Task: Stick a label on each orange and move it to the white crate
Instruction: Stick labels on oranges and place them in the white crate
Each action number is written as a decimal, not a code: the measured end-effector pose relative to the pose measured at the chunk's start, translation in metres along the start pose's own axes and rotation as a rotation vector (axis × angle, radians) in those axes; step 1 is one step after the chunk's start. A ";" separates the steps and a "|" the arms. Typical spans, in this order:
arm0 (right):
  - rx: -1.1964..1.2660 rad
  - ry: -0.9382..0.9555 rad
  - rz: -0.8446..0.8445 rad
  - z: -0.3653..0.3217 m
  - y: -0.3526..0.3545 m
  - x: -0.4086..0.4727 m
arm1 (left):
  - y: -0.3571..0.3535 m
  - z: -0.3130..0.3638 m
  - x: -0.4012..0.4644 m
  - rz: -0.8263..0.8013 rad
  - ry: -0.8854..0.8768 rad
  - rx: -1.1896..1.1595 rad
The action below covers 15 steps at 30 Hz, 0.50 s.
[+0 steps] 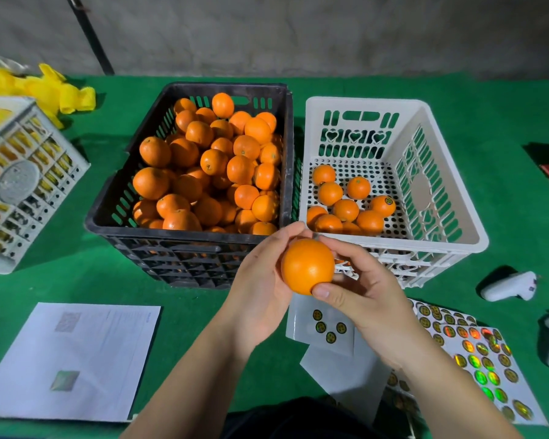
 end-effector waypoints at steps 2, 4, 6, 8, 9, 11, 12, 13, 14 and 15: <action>0.031 -0.026 0.013 0.004 0.001 -0.001 | 0.003 0.002 0.004 -0.016 0.021 0.012; 0.082 -0.054 0.013 0.005 0.001 -0.003 | 0.005 0.002 0.006 -0.070 0.067 0.048; 0.165 -0.080 -0.010 0.003 -0.001 -0.004 | 0.008 0.004 0.007 -0.150 0.089 0.124; 0.307 -0.118 -0.046 0.001 -0.004 -0.005 | 0.012 0.005 0.008 -0.242 0.078 0.195; 0.377 -0.137 -0.061 0.000 -0.006 -0.006 | 0.014 0.004 0.007 -0.271 0.077 0.201; 0.453 -0.166 -0.071 -0.002 -0.009 -0.008 | 0.019 0.001 0.008 -0.290 0.085 0.181; 0.465 -0.177 -0.067 -0.003 -0.010 -0.009 | 0.021 -0.003 0.008 -0.294 0.084 0.177; 0.465 -0.183 -0.055 -0.004 -0.011 -0.010 | 0.024 -0.006 0.009 -0.288 0.084 0.183; 0.458 -0.188 -0.037 -0.005 -0.011 -0.010 | 0.026 -0.009 0.009 -0.271 0.086 0.199; 0.448 -0.190 -0.019 -0.006 -0.011 -0.009 | 0.028 -0.012 0.009 -0.246 0.084 0.225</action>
Point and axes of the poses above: each hand's wrist, its own x-axis towards the middle knuckle, its own y-axis out of the back of the hand, z = x × y, the point moved 6 cm from there along x, towards the middle knuckle, and after that the axes turned 6 degrees about y, right-handed, at the moved point
